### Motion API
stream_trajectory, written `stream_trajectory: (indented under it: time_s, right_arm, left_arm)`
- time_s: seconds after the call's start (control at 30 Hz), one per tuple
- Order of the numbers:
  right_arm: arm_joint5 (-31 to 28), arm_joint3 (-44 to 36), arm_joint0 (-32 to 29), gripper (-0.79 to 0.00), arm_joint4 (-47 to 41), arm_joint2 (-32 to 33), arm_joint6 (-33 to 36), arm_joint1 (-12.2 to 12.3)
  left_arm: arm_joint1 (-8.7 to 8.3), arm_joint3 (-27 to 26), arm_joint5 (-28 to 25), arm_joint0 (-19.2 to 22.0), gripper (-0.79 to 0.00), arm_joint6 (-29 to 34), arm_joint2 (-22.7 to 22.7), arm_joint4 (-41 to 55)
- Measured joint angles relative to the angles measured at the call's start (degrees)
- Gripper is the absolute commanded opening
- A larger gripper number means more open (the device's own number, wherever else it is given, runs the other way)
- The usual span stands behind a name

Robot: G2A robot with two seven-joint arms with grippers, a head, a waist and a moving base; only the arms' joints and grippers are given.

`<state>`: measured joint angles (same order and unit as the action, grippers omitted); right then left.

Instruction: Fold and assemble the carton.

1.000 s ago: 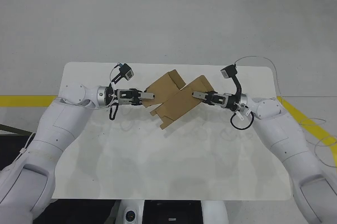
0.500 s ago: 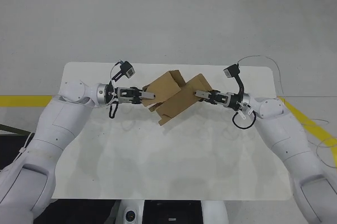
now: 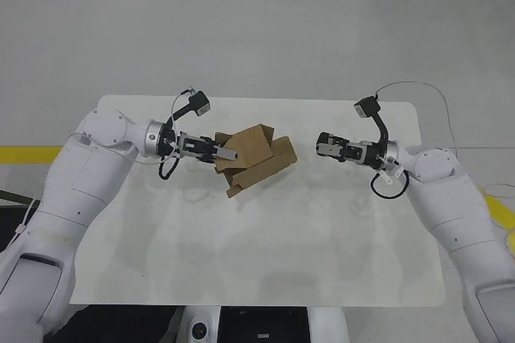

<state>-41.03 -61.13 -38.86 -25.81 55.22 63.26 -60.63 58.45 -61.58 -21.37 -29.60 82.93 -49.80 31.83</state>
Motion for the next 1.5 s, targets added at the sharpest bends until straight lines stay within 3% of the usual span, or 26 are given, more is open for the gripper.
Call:
stream_trajectory:
  time_s: [0.07, 0.37, 0.57, 1.2, 1.5]
  right_arm:
    - [1.3, -2.8, -0.4, -0.169, -1.8, -0.9, 1.3, 0.2]
    - [3.5, -8.6, 1.1, -0.228, -5.3, -6.0, 3.6, 0.3]
    - [3.0, -6.6, 3.6, -0.243, -5.0, -9.5, 3.0, 0.0]
    - [1.6, -1.5, 8.7, -0.299, -5.9, -18.0, 1.6, -1.3]
    - [1.1, -0.2, 10.4, -0.403, -8.2, -21.2, 1.1, -2.2]
  left_arm:
    - [-0.24, -0.6, 0.3, 0.2, -0.785, 0.3, 0.5, -1.8]
    - [-0.77, -2.3, -0.6, 1.2, -0.785, -0.6, 2.7, -5.0]
    - [-1.13, -5.3, 0.2, 1.8, -0.785, 0.2, 4.9, -4.1]
    - [-2.63, -6.8, -0.1, 2.9, -0.785, -0.1, 9.0, 0.6]
    - [-3.01, -6.1, -0.5, 3.5, -0.785, -0.5, 10.6, 0.6]
